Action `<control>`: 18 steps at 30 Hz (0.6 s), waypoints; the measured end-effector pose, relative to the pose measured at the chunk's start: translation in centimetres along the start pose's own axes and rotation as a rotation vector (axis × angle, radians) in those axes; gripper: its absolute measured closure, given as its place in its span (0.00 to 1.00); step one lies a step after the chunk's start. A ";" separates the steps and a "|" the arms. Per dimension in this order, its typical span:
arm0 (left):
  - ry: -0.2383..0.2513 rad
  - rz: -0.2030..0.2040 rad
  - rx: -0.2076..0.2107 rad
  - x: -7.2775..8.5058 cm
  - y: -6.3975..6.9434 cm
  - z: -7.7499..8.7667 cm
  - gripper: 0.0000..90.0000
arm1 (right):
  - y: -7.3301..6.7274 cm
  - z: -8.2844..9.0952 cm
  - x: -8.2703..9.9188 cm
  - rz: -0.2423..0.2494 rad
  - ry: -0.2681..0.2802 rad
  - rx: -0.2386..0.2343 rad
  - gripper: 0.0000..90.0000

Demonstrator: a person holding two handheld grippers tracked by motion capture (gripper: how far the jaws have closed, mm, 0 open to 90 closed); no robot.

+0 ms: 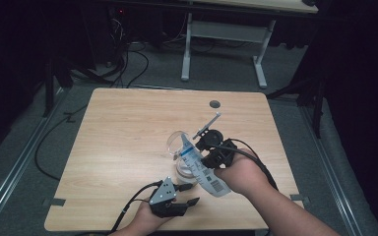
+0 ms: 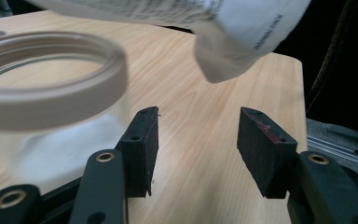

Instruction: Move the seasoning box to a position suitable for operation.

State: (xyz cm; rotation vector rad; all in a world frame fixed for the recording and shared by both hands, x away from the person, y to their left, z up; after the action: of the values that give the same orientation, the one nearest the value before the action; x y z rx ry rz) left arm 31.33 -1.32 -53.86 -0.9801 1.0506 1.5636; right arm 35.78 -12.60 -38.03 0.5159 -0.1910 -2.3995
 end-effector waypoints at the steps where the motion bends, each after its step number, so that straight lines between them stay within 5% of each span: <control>1: 0.004 0.005 -0.005 0.1 -0.1 0.3 0.54 | 0.0 -0.1 0.0 0.001 -0.004 0.003 1.00; 10: 0.031 0.030 -0.085 0.2 -2.3 4.0 0.54 | -0.2 -0.2 0.1 0.009 -0.001 -0.003 1.00; 18: 0.027 0.049 -0.243 1.7 -5.4 9.2 0.56 | -0.2 -0.5 0.1 0.013 -0.002 -0.003 1.00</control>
State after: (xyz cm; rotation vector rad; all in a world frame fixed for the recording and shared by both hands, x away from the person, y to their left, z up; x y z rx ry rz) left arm 35.39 8.70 -53.56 -1.1498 0.9231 1.7516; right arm 35.76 -12.53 -38.57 0.5093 -0.1914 -2.3880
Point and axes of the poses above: each handheld gripper's, and its own axes: z roughly backward along the jaws, x roughly out of its underside, y roughly to its right, the point moved 6 cm from there along -z, roughly forward along the jaws, and after that the axes turned 13 degrees about x, right-handed, at the moved point
